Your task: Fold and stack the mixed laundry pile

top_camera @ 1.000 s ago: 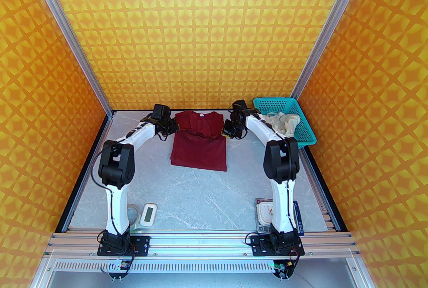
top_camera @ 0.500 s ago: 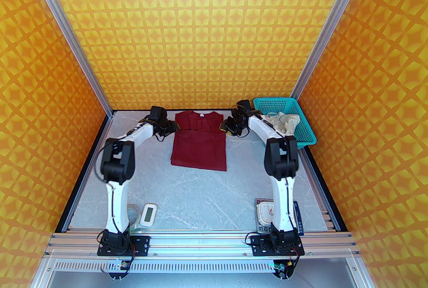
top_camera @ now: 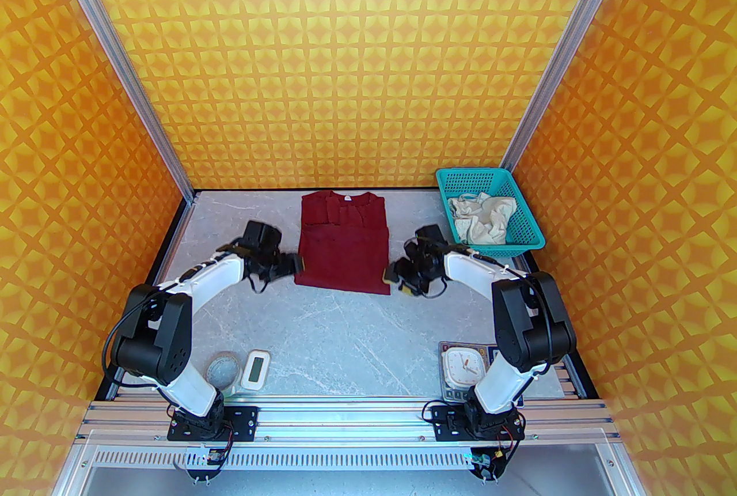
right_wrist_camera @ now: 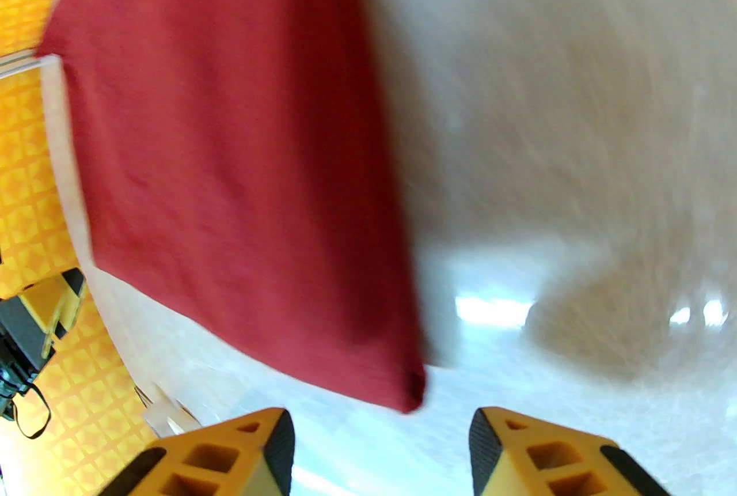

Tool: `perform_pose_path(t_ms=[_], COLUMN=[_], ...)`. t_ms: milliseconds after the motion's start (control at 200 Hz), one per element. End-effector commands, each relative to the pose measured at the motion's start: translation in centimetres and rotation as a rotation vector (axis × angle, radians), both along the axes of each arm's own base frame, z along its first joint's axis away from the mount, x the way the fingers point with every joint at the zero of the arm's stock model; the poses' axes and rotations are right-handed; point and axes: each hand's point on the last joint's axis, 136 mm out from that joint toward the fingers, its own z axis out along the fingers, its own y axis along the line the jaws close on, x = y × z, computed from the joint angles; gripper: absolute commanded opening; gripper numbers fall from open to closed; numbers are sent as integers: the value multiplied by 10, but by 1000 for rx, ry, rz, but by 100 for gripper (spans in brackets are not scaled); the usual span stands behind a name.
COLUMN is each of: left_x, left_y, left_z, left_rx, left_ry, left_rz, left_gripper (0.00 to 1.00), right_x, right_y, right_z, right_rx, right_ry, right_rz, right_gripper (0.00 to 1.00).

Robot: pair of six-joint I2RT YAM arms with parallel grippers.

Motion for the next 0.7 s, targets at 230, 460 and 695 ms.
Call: perform_pose_path(t_ms=[230,460,695], left_x=[11,32,25], left_y=[-23,-33,-29], left_z=[-18,-20,-22], left_rx=[-108,-137,-108], left_ry=[-6,-44,-12], left_rz=[-12,-14,-19], left_gripper=[66,59,38], right_x=[6,13,26], right_y=[16,20,21], right_z=[-17,-29,-25], right_rx=[127,134,133], right_ry=[25,40,24], right_rz=[-57,-68,-84], right_gripper=[51,37,21])
